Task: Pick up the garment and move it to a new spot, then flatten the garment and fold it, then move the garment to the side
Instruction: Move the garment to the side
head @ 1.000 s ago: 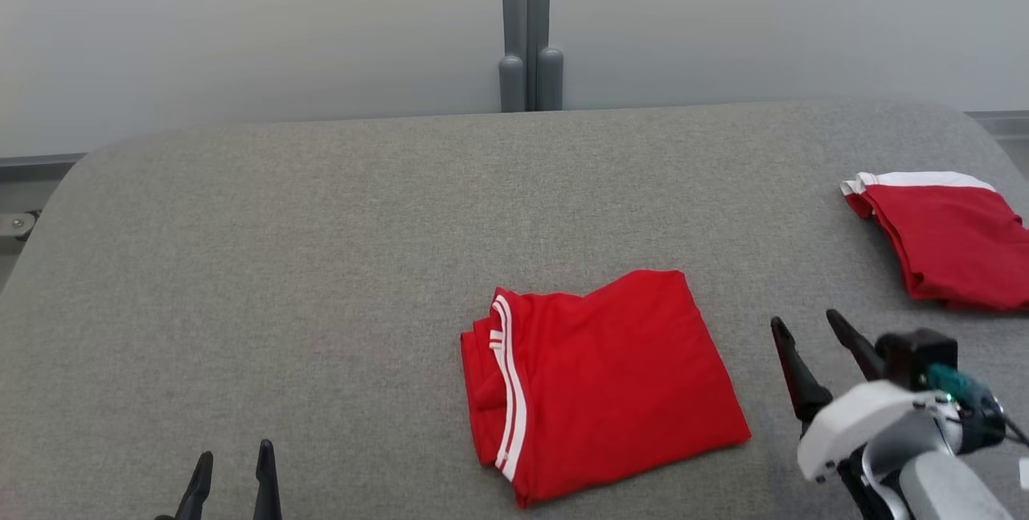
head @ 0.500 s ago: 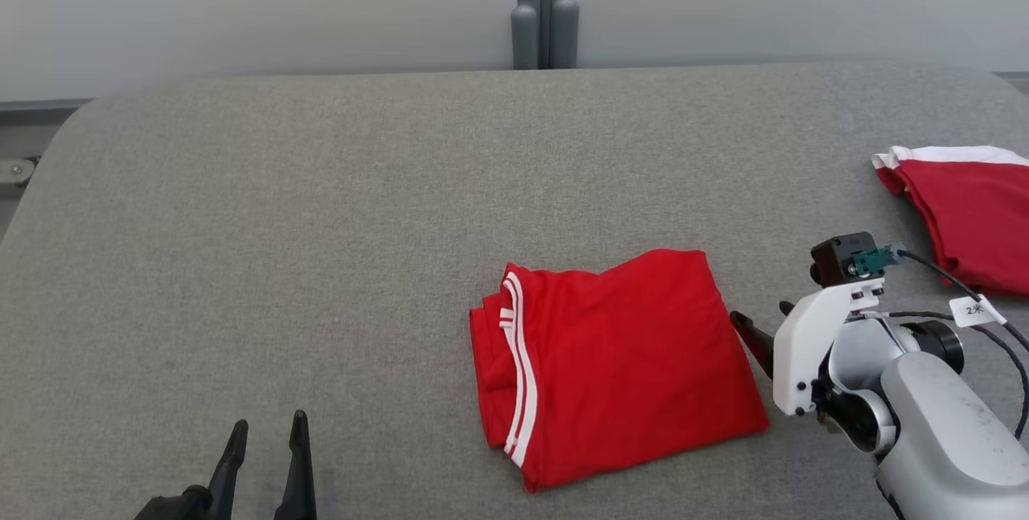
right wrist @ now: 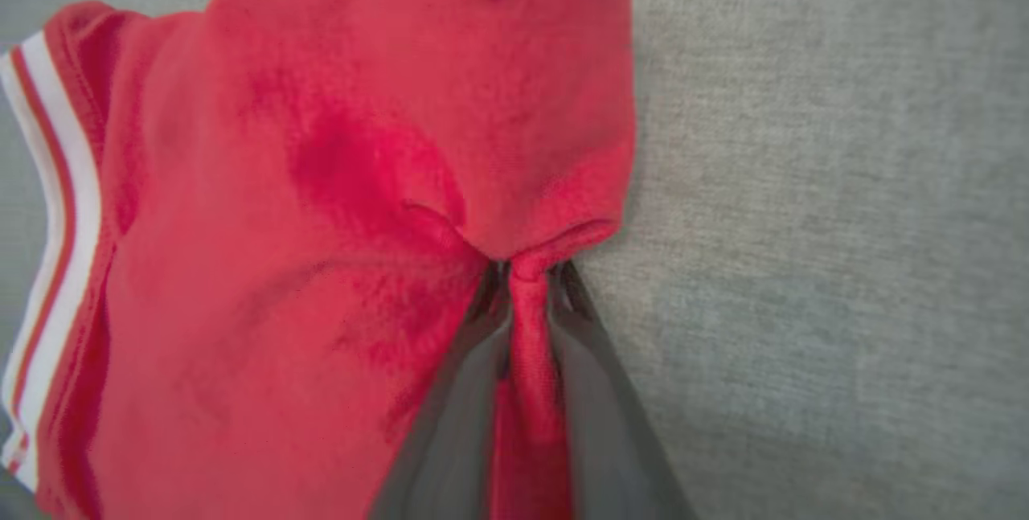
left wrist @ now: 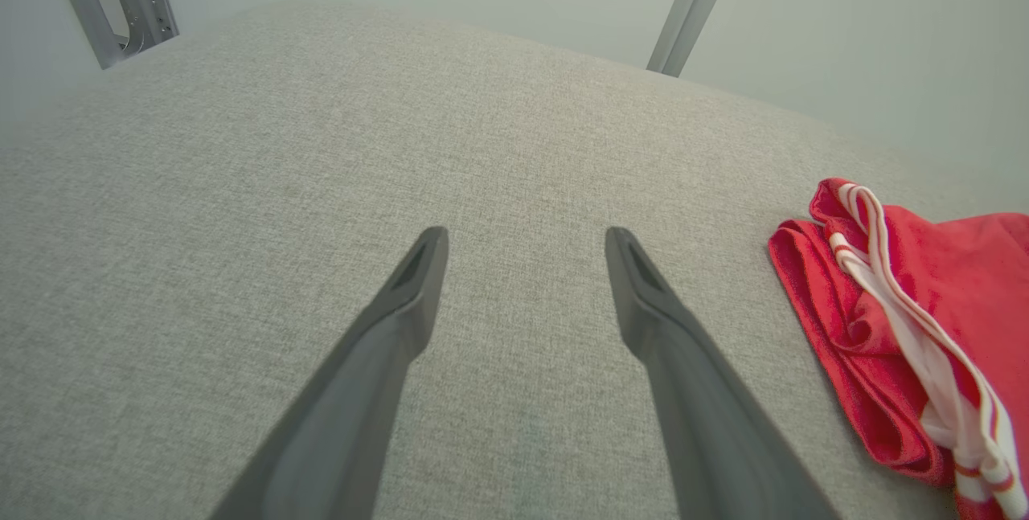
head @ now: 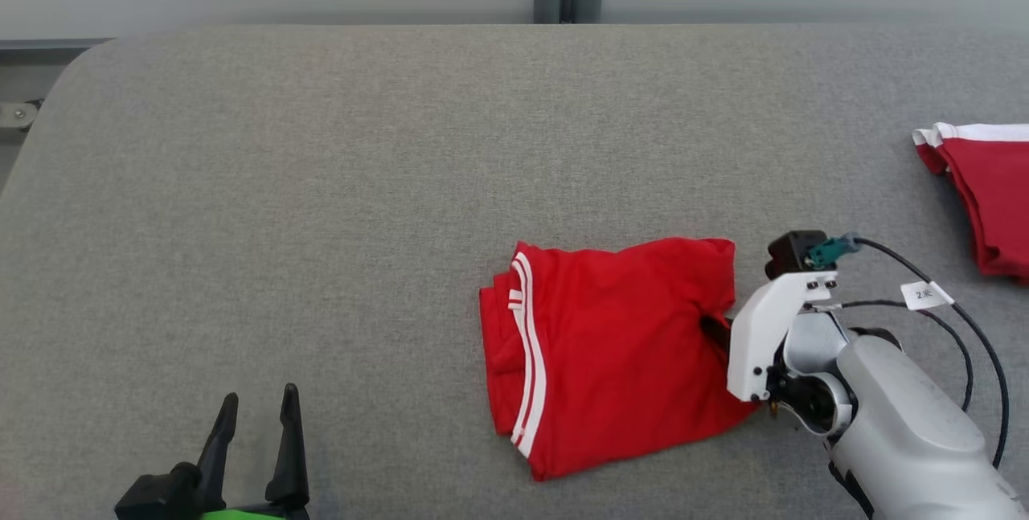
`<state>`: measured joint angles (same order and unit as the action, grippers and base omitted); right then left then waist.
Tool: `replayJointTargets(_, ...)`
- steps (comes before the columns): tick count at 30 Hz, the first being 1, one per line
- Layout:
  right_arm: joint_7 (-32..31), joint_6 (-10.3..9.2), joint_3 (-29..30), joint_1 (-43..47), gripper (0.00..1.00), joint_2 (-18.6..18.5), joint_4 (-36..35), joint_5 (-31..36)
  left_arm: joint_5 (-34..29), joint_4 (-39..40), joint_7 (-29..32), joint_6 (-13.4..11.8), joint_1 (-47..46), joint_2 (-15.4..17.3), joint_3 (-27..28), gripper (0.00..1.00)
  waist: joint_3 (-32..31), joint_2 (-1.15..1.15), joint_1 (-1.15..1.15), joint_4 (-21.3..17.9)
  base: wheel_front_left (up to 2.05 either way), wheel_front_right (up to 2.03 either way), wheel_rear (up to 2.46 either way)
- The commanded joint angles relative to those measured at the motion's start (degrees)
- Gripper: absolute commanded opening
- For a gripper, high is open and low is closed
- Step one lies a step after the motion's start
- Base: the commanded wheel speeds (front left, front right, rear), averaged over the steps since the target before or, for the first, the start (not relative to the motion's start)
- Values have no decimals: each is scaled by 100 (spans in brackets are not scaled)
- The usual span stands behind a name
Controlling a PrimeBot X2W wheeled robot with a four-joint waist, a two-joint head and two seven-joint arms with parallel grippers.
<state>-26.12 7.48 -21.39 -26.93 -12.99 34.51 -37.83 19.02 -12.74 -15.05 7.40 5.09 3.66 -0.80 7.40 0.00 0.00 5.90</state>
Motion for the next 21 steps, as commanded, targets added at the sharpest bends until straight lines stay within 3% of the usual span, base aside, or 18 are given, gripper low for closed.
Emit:
replayJointTargets(1, 14, 1, -75, -97, 0, -14, -42, -68, 11, 52, -14, 18, -53, 22, 21, 100, -12, 0, 0, -237, 0, 0, 0)
replayJointTargets(14, 6, -1, -948, -1172, 0, -204, -643, -597, -28, 534, -13, 18, -107, 41, 18, 100, 219, 0, 0, -2277, 0, 0, 0)
replayJointTargets(21, 380, -1, -724, -1535, 0, -474, -576, -486, -50, 561, -14, 18, -249, 172, -119, 100, 430, 0, 0, -2752, 0, 0, 0)
